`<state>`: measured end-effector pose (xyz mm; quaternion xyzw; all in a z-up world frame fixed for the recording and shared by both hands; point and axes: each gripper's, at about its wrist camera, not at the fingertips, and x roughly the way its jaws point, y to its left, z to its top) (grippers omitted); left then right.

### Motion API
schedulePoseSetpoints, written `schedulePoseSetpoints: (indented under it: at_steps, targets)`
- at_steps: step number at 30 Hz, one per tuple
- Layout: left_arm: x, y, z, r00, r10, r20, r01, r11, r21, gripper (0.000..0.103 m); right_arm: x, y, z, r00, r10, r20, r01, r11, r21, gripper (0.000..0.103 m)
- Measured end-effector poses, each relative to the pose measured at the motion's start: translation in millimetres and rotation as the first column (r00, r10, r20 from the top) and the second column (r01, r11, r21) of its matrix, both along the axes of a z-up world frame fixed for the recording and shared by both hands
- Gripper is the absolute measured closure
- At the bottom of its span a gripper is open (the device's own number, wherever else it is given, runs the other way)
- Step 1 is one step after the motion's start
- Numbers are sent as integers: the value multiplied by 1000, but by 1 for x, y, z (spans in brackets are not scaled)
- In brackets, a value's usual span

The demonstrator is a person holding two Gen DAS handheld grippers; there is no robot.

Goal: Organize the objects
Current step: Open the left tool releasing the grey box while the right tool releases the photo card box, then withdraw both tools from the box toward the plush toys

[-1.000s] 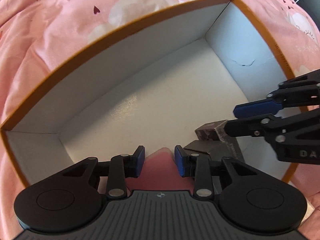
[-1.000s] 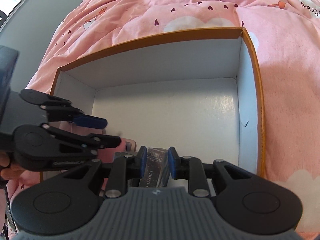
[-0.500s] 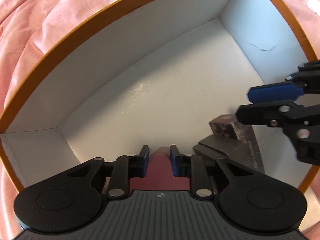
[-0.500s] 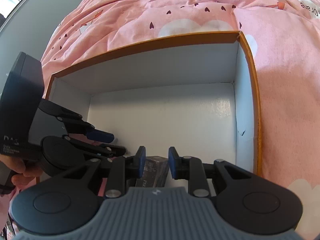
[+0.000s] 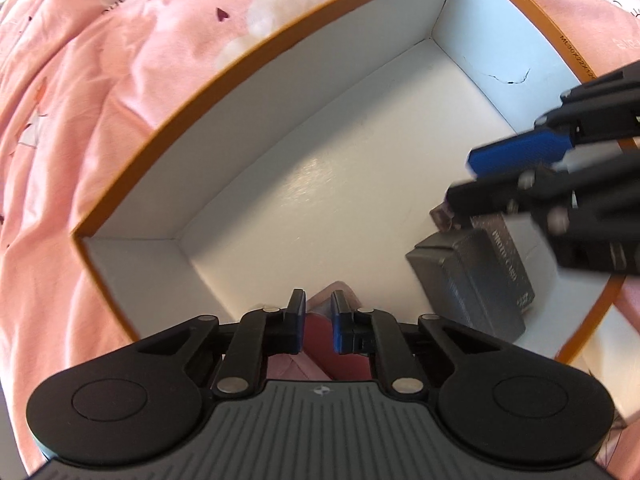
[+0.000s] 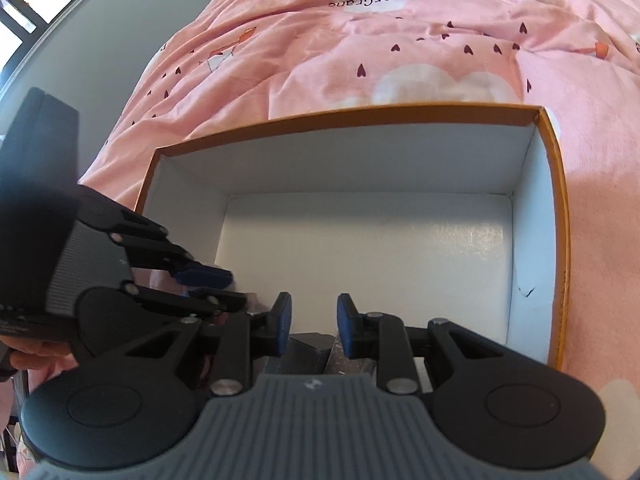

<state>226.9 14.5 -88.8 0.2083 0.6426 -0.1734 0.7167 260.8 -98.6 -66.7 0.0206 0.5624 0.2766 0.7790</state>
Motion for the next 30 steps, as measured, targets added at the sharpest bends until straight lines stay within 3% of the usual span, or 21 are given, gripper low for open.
schedulePoseSetpoints:
  at_steps: [8, 18, 25, 30]
  targets:
    - [11, 1, 14, 999, -13, 39, 12, 1000, 13, 94, 5, -18, -24, 998, -48, -42, 42, 988, -148, 79]
    - [2, 2, 11, 998, -29, 63, 26, 999, 46, 96, -1, 6, -49, 991, 69, -117, -96, 965, -244, 85]
    - [2, 4, 11, 997, -29, 69, 27, 999, 33, 96, -9, 17, -70, 971, 67, -229, -117, 970, -213, 87]
    - [3, 4, 12, 998, -25, 63, 24, 999, 22, 96, -15, 32, -69, 966, 89, -241, -134, 974, -181, 88]
